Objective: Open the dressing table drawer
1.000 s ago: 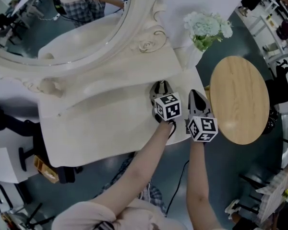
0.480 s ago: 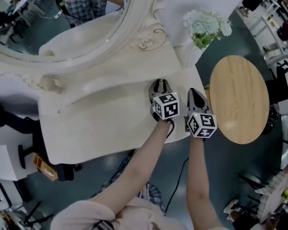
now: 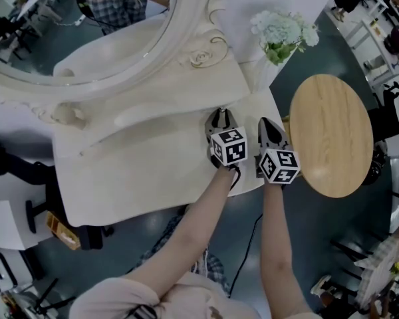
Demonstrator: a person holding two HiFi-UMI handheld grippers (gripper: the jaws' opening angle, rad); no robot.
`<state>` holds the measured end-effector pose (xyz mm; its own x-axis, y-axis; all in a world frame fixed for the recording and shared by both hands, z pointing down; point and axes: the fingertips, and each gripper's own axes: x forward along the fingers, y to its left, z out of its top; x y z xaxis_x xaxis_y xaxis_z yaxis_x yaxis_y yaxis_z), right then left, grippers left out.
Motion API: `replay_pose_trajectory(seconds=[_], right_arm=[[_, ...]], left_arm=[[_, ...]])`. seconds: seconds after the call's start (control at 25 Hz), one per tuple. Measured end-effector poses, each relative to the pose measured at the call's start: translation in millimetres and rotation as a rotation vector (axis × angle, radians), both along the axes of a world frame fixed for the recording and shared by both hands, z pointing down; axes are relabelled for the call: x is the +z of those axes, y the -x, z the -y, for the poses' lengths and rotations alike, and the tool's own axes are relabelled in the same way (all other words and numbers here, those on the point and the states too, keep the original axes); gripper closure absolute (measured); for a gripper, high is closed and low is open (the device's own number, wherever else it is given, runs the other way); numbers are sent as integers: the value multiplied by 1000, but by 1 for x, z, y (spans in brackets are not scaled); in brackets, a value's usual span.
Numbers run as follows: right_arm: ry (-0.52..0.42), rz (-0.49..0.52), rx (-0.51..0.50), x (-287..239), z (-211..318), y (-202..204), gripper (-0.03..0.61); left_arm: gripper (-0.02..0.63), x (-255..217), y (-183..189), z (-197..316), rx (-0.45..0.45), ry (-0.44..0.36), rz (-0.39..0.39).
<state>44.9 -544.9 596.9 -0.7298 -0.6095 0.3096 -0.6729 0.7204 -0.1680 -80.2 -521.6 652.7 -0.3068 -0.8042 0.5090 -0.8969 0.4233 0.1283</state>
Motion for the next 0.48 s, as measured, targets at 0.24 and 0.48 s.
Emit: replay_pose_trajectory(seconds=[0.24, 0.48], right_arm=[[9, 12, 5, 0, -4, -2, 563], [18, 24, 6, -1, -8, -5, 563]], left_arm=[[511, -1, -6, -6, 7, -8, 4], [511, 0, -11, -12, 3, -6, 1]])
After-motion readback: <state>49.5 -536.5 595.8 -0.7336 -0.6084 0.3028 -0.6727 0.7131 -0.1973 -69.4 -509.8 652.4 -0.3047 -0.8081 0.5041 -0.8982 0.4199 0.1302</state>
